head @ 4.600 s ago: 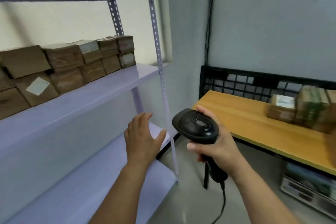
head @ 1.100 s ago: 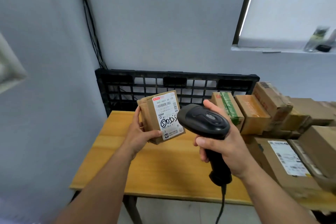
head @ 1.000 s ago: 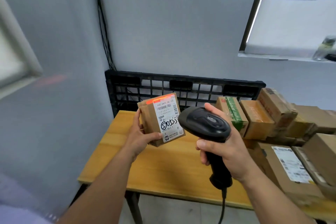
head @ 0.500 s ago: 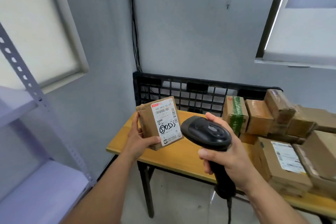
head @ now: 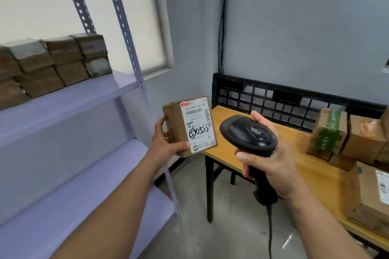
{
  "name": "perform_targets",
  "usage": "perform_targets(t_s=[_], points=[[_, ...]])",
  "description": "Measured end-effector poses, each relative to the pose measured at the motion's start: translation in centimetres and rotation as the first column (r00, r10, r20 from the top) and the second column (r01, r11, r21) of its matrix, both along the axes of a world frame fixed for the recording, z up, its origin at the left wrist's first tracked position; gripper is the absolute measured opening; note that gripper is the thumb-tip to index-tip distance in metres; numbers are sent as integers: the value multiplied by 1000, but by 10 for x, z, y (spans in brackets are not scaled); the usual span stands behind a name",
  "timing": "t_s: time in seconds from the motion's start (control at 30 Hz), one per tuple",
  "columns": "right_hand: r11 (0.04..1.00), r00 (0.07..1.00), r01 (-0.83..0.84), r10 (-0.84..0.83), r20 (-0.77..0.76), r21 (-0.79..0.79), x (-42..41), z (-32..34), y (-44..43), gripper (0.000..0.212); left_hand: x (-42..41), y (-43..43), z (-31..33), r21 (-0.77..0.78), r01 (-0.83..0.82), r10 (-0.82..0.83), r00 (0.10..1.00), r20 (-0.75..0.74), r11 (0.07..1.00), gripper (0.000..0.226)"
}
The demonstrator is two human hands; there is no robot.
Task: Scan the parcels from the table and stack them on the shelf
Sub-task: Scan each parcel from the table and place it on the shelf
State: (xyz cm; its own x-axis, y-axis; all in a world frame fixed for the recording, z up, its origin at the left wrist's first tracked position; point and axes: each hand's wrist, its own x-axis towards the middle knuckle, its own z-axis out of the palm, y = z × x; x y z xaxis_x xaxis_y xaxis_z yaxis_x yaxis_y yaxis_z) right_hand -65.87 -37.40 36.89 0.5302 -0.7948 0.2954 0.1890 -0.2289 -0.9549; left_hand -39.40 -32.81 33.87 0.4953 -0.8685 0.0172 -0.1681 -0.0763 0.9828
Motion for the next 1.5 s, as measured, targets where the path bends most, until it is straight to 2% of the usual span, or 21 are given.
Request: perform_targets(t_s=[0.23, 0.57, 0.67, 0.8, 1.0, 1.2, 1.5], points=[[994, 995, -97, 97, 7, -49, 44, 16, 26, 93, 28, 65, 33, -129, -187, 195, 980, 49, 974, 83], [956, 959, -271, 279, 61, -113, 148, 45, 92, 96, 106, 176, 64, -249, -327, 360, 927, 103, 912, 78], [944, 945, -307, 318, 81, -122, 189, 51, 123, 89, 139, 221, 74, -289, -376, 420, 901, 111, 881, 77], [924, 923, -358, 372, 102, -131, 250, 58, 165, 85, 183, 287, 89, -312, -457, 512, 851, 118, 833, 78], [872, 881, -457, 471, 47, -174, 339, 64, 229, 87, 249, 386, 113, -358, -576, 649, 751, 122, 734, 90], [812, 834, -538, 552, -3, -228, 412, 65, 291, 88, 315, 469, 129, -394, -666, 751, 653, 101, 633, 76], [782, 813, -568, 582, -25, -258, 487, 69, 353, 91, 413, 562, 157, -339, -788, 844, 536, 32, 513, 62]])
